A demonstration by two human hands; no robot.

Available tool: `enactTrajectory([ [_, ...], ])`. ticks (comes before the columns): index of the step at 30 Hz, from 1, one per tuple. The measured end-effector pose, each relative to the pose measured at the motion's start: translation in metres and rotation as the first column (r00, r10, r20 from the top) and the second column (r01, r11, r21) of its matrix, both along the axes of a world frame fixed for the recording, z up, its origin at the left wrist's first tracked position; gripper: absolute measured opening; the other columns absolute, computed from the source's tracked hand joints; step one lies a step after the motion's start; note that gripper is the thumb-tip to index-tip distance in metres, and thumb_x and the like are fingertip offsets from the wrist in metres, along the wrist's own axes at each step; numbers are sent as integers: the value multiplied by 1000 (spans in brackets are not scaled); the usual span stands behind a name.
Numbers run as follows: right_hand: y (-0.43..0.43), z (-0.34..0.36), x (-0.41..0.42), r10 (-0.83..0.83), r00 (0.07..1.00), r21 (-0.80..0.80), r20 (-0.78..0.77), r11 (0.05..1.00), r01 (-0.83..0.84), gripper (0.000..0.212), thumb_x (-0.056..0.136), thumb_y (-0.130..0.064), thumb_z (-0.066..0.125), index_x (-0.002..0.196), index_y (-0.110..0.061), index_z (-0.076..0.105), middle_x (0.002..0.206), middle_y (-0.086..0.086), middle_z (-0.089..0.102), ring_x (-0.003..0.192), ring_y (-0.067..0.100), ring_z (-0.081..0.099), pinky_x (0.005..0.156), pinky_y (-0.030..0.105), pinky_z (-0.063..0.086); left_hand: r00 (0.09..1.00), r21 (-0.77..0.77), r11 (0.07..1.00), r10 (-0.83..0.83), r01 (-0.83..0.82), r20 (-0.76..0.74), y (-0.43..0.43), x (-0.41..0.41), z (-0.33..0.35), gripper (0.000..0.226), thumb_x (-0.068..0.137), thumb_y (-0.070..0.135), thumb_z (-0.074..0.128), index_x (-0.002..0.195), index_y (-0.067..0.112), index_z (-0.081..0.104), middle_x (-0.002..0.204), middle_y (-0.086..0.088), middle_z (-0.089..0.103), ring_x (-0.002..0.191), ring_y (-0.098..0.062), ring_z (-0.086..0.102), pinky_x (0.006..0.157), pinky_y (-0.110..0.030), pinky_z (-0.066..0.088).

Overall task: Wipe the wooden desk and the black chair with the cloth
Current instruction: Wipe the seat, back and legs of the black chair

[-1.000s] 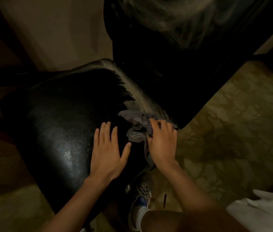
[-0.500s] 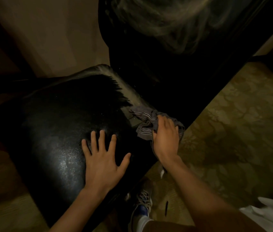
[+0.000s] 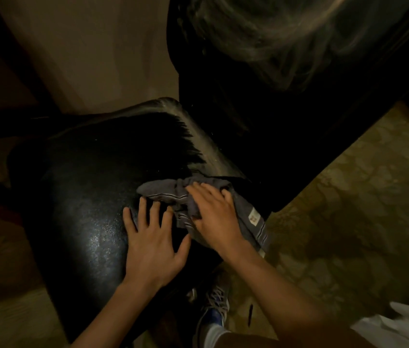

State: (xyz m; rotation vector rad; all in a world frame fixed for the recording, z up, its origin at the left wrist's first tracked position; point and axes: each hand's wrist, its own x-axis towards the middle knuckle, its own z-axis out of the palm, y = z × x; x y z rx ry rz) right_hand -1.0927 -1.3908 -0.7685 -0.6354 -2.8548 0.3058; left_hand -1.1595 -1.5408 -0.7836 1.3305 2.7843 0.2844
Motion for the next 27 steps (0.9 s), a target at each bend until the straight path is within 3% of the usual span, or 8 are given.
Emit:
enactTrajectory([
  [3,28,6,4,4,997,28,82,1000,-6,82,72,-9,81,146,-15,45,151,3,47,143,22,40,107,45,34,1000,1,1000,-17,17,-2,-3,-2,1,74,93,66,35,141,13,53,152,-20,41,151,-40,16,118,-66,8],
  [7,68,9,-1,-257,961,51,97,966,253,66,87,-12,70,146,-12,41,147,9,49,137,29,43,107,46,36,1000,-14,1000,-26,26,8,-7,-2,1,76,94,69,31,147,17,48,161,-16,29,154,-36,8,119,-65,7],
  [11,65,12,-16,-348,936,47,57,937,346,60,88,-14,70,141,-12,44,141,11,53,133,32,45,106,45,35,999,-19,999,-31,31,17,-8,-7,2,75,95,68,30,147,18,47,162,-16,27,154,-35,6,119,-65,7],
  [17,20,4,-7,-50,998,9,40,999,50,69,76,-13,76,140,-12,50,143,7,53,132,29,46,102,47,41,998,-11,998,-56,57,27,-12,-11,1,71,96,66,33,145,19,50,161,-16,30,154,-35,8,119,-65,10],
  [21,30,4,-9,-15,996,56,82,998,10,75,73,-13,77,142,-14,48,143,4,53,133,28,45,99,45,39,998,-3,998,-65,65,22,-16,-14,3,70,95,67,34,144,20,51,161,-13,32,154,-32,10,120,-63,8],
  [27,61,14,-32,-333,941,14,58,943,333,55,90,-15,67,141,-14,46,138,9,54,132,33,43,101,48,35,997,-1,999,-54,54,47,-16,-14,5,72,94,68,32,145,20,49,162,-12,28,154,-31,7,121,-62,6],
])
